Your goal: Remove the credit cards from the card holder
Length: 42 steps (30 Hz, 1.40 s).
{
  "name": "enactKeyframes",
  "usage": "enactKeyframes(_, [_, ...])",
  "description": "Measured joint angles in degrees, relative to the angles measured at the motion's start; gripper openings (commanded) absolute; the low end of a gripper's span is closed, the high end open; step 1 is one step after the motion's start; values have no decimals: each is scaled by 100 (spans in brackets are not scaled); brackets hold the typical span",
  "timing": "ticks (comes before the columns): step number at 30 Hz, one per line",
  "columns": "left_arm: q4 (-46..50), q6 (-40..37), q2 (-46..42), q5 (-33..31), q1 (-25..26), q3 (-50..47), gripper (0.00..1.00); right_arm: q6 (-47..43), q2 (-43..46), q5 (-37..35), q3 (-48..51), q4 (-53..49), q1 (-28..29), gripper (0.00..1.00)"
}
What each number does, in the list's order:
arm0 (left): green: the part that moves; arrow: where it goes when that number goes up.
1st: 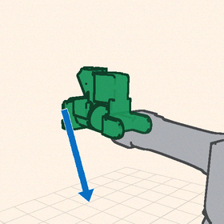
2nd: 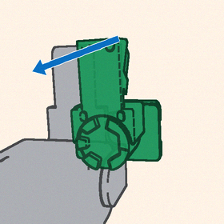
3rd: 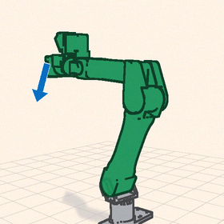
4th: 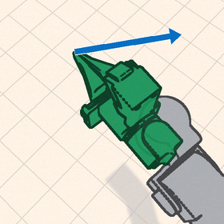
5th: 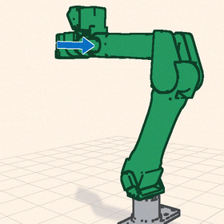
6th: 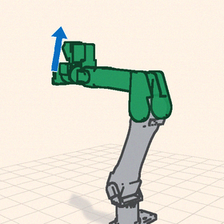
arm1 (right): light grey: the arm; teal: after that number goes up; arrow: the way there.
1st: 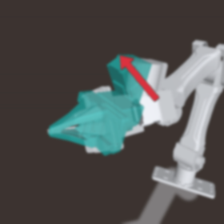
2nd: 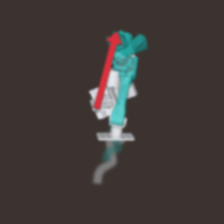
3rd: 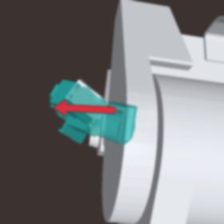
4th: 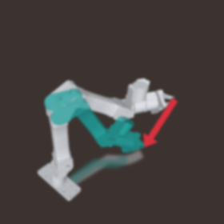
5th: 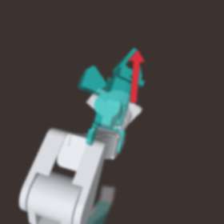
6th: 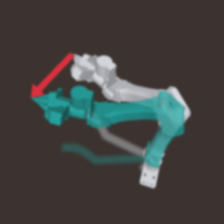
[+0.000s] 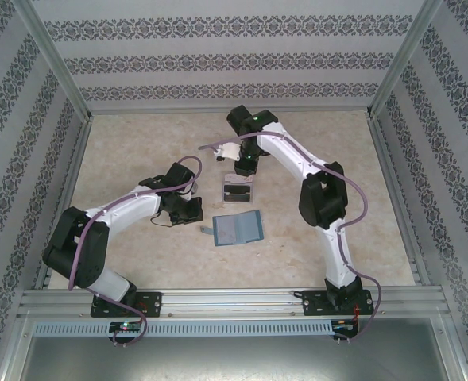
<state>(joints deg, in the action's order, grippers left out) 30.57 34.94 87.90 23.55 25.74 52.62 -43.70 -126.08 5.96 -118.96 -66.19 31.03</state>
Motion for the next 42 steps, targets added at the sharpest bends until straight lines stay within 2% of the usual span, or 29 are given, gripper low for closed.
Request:
enactKeyframes(16, [-81, 87, 612, 330, 140, 514, 1, 3521, 2044, 337, 3150, 2658, 262, 13])
enactKeyframes(26, [-127, 87, 966, 455, 422, 667, 0, 5536, 2588, 684, 4234, 3536, 413, 0])
enactKeyframes(36, [-151, 111, 997, 452, 452, 595, 0, 7062, 2806, 1235, 4870, 3945, 564, 0])
enactKeyframes(42, [-170, 111, 1084, 470, 557, 487, 0, 7648, 2806, 1705, 5224, 4249, 686, 0])
